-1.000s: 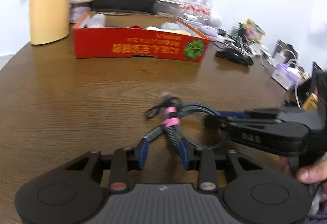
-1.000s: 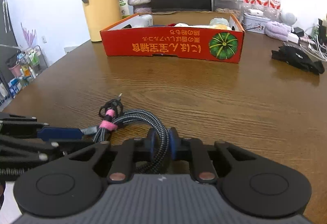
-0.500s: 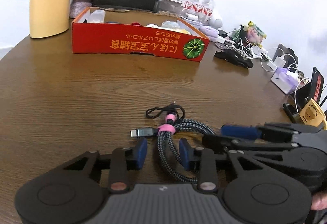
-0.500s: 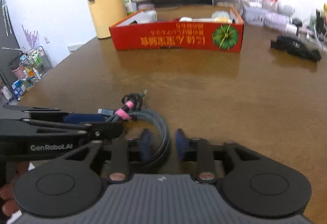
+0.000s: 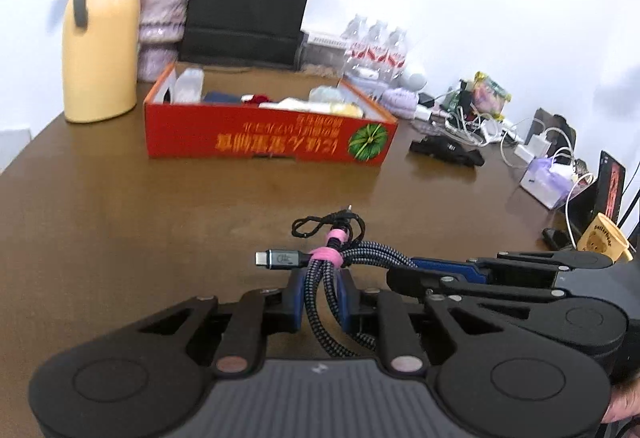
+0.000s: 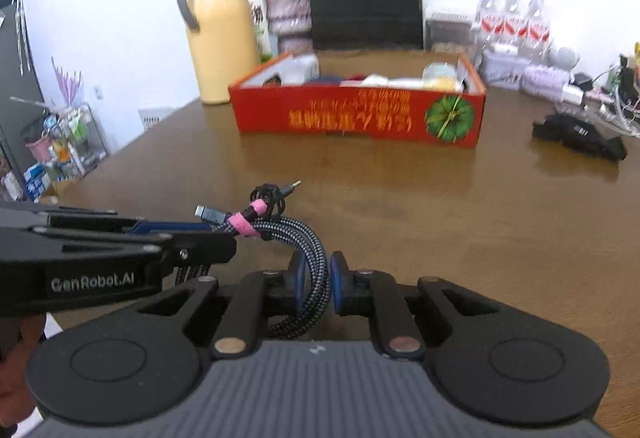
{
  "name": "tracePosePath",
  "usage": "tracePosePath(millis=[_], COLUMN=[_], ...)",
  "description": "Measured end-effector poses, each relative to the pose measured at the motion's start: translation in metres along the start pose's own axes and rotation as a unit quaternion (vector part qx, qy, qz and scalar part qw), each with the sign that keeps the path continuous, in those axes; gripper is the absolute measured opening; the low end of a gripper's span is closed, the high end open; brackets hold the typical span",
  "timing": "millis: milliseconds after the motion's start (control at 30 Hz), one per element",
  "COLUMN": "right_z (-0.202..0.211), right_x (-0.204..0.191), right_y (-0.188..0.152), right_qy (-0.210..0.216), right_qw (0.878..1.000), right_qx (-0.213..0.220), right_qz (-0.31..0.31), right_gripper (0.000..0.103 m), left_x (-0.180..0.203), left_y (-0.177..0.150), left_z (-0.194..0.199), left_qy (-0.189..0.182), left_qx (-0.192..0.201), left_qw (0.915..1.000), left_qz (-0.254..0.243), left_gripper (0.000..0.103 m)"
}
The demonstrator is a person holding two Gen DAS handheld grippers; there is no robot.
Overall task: Organize objects
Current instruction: 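Grasp the black braided cable with the left tool while the right tool grasps it too, then carry the braided cable into the box and open both tools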
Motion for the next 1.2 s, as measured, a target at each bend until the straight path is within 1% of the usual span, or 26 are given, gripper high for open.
tracePosePath(millis=[67,167,233,333,433,500,567,600,700,733,800,833,900,967,1000,1067,1100,1133,1200], right_z=[-0.002,-0.01,-0.018,-0.037,-0.067,-0.091,-0.119,-0.133,-0.177,-0.194,-0.224,-0.239,-0.26,-0.272,-0.275,-0.276,-0.275,-0.273,-0.268], right_x=[0.005,0.014,0.026,0.05,0.078,0.094,0.106,0.109,0.114,0.118,0.128,0.133,0.137,0.136,0.135,0.134,0.133,0.133,0.131], right_y=[0.01,0.035,0.058,0.101,0.145,0.17,0.189,0.197,0.213,0.217,0.221,0.219,0.213,0.205,0.202,0.198,0.198,0.199,0.202], right_qy=[-0.006,-0.023,-0.035,-0.037,-0.034,-0.028,-0.019,-0.021,-0.047,-0.052,-0.047,-0.04,-0.028,-0.038,-0.044,-0.035,-0.036,-0.045,-0.052], right_qw=[1.0,0.999,0.998,0.997,0.997,0.998,0.999,0.999,0.998,0.998,0.999,0.999,0.999,0.998,0.998,0.999,0.999,0.998,0.998], right_qx=[0.006,0.022,0.037,0.053,0.057,0.052,0.047,0.042,0.026,0.015,-0.001,-0.013,-0.03,-0.04,-0.041,-0.038,-0.035,-0.033,-0.027], right_qz=[0.007,0.026,0.038,0.039,0.029,0.019,0.009,0.009,0.035,0.038,0.025,0.01,-0.01,-0.011,-0.012,-0.016,-0.015,-0.013,-0.007], right_gripper=[0.014,0.014,0.014,0.014,0.013,0.014,0.013,0.013,0.013,0.013,0.013,0.012,0.011,0.011,0.016,0.026,0.038,0.041,0.041], left_x=[0.002,0.006,0.009,0.011,0.011,0.005,-0.002,-0.007,-0.019,-0.022,-0.031,-0.036,-0.049,-0.06,-0.064,-0.071,-0.072,-0.072,-0.07], left_y=[0.012,0.041,0.067,0.121,0.173,0.202,0.224,0.235,0.258,0.264,0.269,0.268,0.261,0.252,0.249,0.247,0.249,0.25,0.254], left_z=[-0.004,-0.013,-0.024,-0.047,-0.078,-0.105,-0.128,-0.141,-0.18,-0.195,-0.219,-0.235,-0.249,-0.259,-0.261,-0.264,-0.263,-0.26,-0.252], left_qy=[-0.006,-0.015,-0.022,-0.033,-0.034,-0.026,-0.015,-0.012,0.002,0.011,0.03,0.045,0.056,0.062,0.058,0.056,0.053,0.051,0.052], left_qx=[0.005,0.02,0.031,0.041,0.044,0.037,0.038,0.037,0.022,0.013,0.01,-0.008,-0.024,-0.032,-0.033,-0.029,-0.028,-0.025,-0.014], left_qw=[1.0,0.9996,0.999,0.9982,0.998,0.9987,0.999,0.9992,0.9997,0.9997,0.9993,0.9987,0.9979,0.9973,0.9974,0.9978,0.9981,0.9983,0.9986], left_qz=[-0.004,-0.014,-0.025,-0.029,-0.029,-0.022,-0.018,-0.013,-0.012,-0.017,-0.02,-0.022,-0.018,-0.023,-0.027,-0.021,-0.015,-0.01,-0.005], left_gripper=[0.015,0.015,0.015,0.015,0.015,0.015,0.015,0.015,0.015,0.015,0.015,0.015,0.014,0.015,0.017,0.019,0.02,0.023,0.028])
Point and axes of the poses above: each gripper's, at about its wrist camera, not at the fingertips, and z roughly against the way its jaws point, x to its right, y to its top, the point moved 4 cm from there along -z, roughly the way its jaws point, and after that the axes turned 11 degrees about z, right-handed, at the moved point
